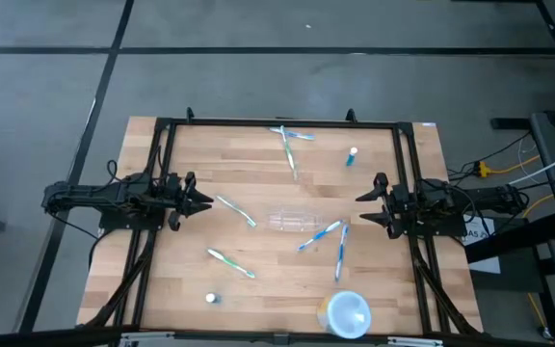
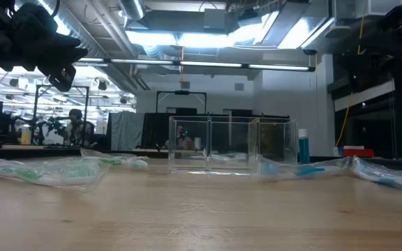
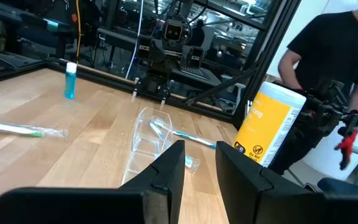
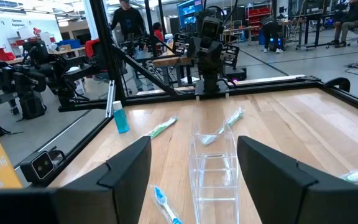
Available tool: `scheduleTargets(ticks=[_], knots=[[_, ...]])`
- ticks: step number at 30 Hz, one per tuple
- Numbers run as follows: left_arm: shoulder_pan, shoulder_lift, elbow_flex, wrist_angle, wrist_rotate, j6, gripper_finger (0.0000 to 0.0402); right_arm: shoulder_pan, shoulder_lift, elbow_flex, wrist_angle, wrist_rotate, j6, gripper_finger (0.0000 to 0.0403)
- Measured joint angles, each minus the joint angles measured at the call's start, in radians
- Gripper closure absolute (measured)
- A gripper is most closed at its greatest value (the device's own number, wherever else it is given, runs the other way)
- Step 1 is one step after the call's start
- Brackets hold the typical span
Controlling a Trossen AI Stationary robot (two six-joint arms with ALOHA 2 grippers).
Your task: Pick & Place toothbrushing station
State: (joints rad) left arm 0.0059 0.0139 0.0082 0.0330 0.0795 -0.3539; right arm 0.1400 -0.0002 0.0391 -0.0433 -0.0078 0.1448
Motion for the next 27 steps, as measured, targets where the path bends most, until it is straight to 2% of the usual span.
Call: scheduleTargets(ticks=[23, 25, 27], knots=[[0.000, 0.000, 0.000, 0.000, 0.000, 0.000, 0.0315, -0.001, 0.000, 0.000, 0.015, 0.010, -0.028, 0.0163], [0.000, 0.000, 0.000, 0.000, 0.000, 0.000, 0.0315, -0.001, 0.000, 0.000, 0.029, 0.013, 0.089, 0.0163], [0.000, 0.000, 0.000, 0.000, 0.000, 0.000, 0.0315, -0.001, 0.000, 0.000, 0.069, 0.044, 0.284, 0.0163]])
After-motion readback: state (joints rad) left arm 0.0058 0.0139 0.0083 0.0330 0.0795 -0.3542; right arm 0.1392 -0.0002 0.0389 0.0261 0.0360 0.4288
